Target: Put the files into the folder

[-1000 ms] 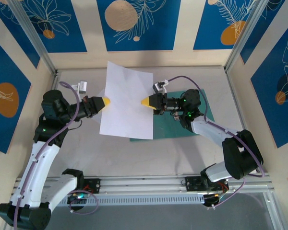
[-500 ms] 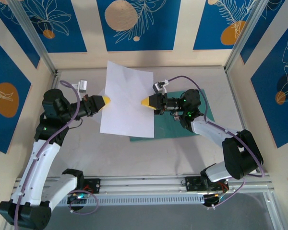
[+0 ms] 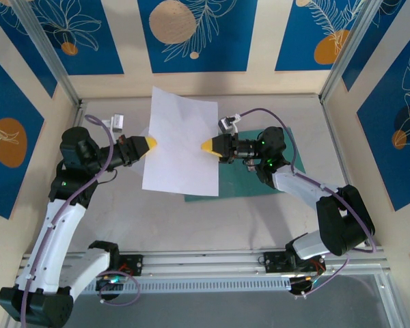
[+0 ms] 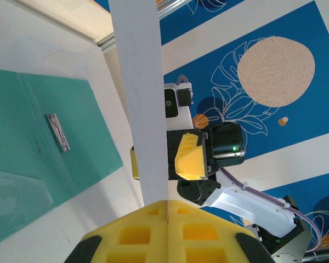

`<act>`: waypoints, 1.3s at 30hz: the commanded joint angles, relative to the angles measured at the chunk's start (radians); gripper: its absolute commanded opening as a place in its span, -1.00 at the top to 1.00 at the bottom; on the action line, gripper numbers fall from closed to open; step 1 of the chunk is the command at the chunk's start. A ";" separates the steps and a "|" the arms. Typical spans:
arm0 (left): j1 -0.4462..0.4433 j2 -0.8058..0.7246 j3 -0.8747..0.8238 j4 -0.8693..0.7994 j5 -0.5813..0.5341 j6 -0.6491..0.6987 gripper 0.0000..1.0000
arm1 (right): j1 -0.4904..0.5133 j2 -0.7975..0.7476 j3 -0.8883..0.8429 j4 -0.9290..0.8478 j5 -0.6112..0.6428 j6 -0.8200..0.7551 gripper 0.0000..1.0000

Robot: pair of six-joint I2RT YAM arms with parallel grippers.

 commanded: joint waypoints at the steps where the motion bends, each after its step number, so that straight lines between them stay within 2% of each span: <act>1: 0.012 -0.015 -0.019 0.020 0.016 -0.002 1.00 | -0.002 -0.014 -0.003 -0.017 0.008 -0.025 0.34; 8: 0.016 -0.025 -0.023 0.006 0.018 0.015 0.98 | 0.003 -0.055 0.014 -0.168 0.011 -0.125 0.56; 9: 0.019 -0.026 -0.024 0.002 0.017 0.018 0.75 | 0.000 -0.063 0.019 -0.191 0.010 -0.140 0.61; 11: 0.022 -0.028 -0.023 0.001 0.010 0.027 0.42 | -0.004 -0.076 0.029 -0.240 0.005 -0.176 0.77; 13: 0.022 -0.033 -0.023 -0.020 -0.014 0.056 -0.08 | -0.009 -0.102 0.048 -0.344 0.006 -0.252 0.82; 14: 0.023 -0.037 -0.020 -0.046 -0.038 0.077 -0.26 | -0.012 -0.123 0.064 -0.433 0.012 -0.312 0.83; 18: 0.025 -0.040 -0.010 -0.151 -0.131 0.175 -0.80 | -0.034 -0.201 0.164 -0.834 0.069 -0.575 0.89; 20: 0.024 -0.043 -0.011 -0.201 -0.180 0.229 -0.99 | -0.059 -0.226 0.224 -1.026 0.115 -0.698 0.89; 24: 0.023 -0.037 -0.053 -0.233 -0.265 0.305 -1.00 | -0.092 -0.240 0.360 -1.369 0.213 -0.992 0.86; 29: 0.017 0.012 -0.183 -0.093 -0.268 0.305 -1.00 | -0.093 -0.145 0.567 -1.656 0.338 -1.233 0.85; 34: -0.011 0.090 -0.245 -0.029 -0.305 0.315 -1.00 | -0.091 0.010 0.748 -1.791 0.394 -1.387 0.85; 39: -0.036 0.152 -0.283 0.021 -0.309 0.317 -0.97 | -0.093 0.139 0.859 -1.838 0.384 -1.499 0.89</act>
